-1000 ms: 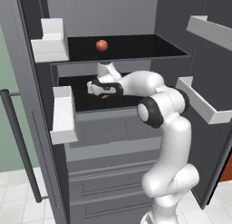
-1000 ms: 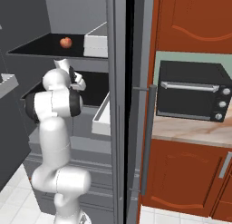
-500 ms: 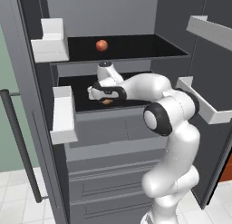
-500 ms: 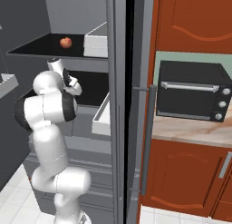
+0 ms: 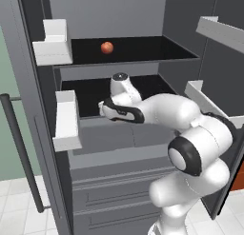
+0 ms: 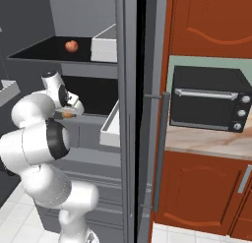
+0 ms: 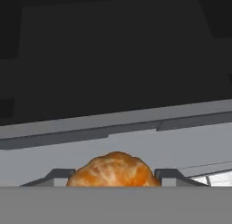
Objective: Pick the peach and tangerine from the fridge and place them inside the tupperware on the counter.
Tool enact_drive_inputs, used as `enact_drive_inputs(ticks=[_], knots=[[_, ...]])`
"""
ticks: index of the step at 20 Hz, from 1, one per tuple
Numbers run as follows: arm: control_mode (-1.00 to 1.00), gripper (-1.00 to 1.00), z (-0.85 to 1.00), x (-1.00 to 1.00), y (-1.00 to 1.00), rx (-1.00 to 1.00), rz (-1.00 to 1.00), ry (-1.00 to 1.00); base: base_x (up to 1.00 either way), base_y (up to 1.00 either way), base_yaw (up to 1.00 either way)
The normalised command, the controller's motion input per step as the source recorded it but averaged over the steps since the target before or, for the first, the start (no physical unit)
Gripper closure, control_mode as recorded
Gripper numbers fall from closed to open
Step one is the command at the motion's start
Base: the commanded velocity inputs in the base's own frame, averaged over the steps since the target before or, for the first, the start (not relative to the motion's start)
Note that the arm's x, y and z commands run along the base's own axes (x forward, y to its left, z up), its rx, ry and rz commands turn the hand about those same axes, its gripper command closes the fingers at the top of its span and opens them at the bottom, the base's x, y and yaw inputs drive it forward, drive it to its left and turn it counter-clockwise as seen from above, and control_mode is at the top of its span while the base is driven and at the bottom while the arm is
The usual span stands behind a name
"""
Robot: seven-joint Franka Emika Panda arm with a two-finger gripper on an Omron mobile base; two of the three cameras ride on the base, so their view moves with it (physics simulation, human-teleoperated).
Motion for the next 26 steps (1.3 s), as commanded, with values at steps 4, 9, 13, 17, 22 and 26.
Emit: enact_drive_inputs(ticks=[4,9,13,17,22,26], knots=[[-1.0,1.0,0.21,-1.0,-0.32,0.03,0.0,0.0,0.0,0.0,0.0],[-1.0,1.0,0.3,-1.0,-0.38,0.01,0.01,0.0,0.0,0.0,0.0],[-1.0,1.0,0.41,-1.0,-0.36,0.0,0.1,0.0,0.0,0.0,0.0],[-1.0,1.0,0.63,-1.0,-0.3,0.0,0.15,-0.05,0.0,0.0,0.0],[-1.0,1.0,0.79,-1.0,-0.33,0.0,0.18,-0.08,0.0,0.0,0.0],[-1.0,1.0,0.79,-0.94,-0.44,0.0,0.17,-0.12,0.0,0.0,0.0]])
